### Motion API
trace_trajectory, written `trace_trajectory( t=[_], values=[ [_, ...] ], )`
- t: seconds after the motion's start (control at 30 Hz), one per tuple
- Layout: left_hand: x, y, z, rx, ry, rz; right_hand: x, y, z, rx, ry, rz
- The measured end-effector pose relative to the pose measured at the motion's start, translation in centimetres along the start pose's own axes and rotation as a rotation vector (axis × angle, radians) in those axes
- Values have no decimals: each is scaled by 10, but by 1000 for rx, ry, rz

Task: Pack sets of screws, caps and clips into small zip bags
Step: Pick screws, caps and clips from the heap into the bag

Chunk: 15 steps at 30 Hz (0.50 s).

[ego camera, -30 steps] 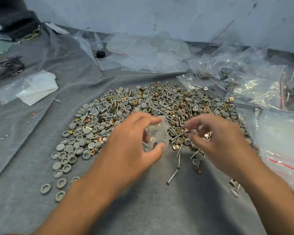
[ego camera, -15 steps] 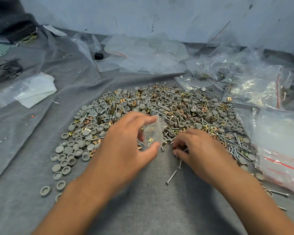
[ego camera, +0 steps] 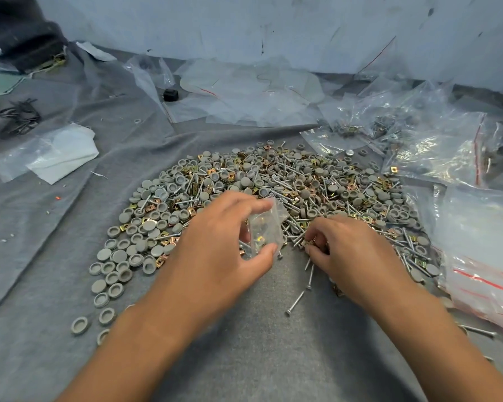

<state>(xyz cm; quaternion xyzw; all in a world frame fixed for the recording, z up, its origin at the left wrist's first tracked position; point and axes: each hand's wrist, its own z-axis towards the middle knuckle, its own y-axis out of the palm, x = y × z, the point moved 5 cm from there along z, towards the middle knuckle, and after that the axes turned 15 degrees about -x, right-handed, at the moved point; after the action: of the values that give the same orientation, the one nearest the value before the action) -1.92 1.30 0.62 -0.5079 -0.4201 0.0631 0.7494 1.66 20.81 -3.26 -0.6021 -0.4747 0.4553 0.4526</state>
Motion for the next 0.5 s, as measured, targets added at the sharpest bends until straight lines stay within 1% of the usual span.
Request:
trace_trajectory(
  t=[0.1, 0.27, 0.33, 0.5],
  values=[
    [-1, -1, 0, 6, -8, -2, -2, -4, -3, 6, -10, 4],
    [-1, -1, -1, 5, 0, 4, -4, -1, -6, -56, -80, 43],
    [-2, -1, -1, 7, 5, 4, -2, -1, -6, -53, -103, 64],
    [-3, 0, 0, 9, 8, 11, 6, -1, -3, -60, -89, 274]
  ],
)
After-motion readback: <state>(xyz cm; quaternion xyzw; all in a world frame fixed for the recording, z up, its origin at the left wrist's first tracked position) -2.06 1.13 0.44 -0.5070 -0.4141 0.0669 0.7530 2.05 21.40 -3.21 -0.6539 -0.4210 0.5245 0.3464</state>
